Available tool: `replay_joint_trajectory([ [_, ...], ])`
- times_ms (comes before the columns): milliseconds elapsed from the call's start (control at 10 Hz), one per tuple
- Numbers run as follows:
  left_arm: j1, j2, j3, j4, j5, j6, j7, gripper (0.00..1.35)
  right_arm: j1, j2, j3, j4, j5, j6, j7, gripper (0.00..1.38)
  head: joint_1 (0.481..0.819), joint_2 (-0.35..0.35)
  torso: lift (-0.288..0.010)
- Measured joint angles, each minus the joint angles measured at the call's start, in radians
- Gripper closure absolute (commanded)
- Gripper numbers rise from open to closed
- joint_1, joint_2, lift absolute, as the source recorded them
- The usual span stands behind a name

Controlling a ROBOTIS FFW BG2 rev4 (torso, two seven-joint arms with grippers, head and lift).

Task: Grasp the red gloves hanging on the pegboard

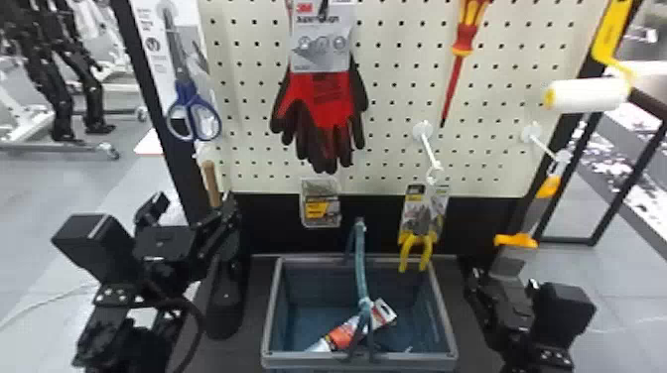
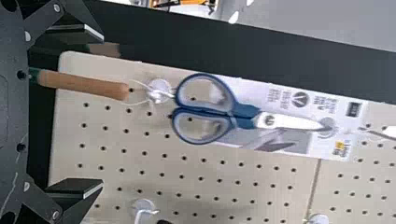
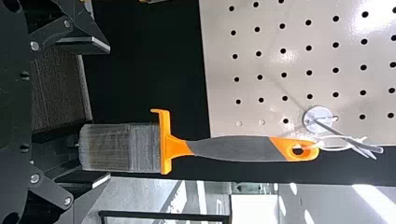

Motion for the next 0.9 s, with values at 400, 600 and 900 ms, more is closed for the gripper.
replay_joint_trajectory([
  [400,-0.072,0.027,-0.009,-0.07,0.048,0.124,0.007,0.2,0.001,0.0,0.0,0.002,-0.001,0.0,0.0,0.32,0.549,0.0,-0.1],
  [600,-0.115,0.044,-0.022,-0.092,0.071,0.149,0.008,0.2,0.0,0.0,0.0,0.003,-0.001,0.0,0.0,0.32,0.549,0.0,-0.1],
  [900,-0.171,0.061,-0.053,-0.103,0.077,0.146,0.034,0.2,-0.001,0.0,0.001,0.005,-0.001,0.0,0.001,0.32,0.549,0.0,-0.1],
])
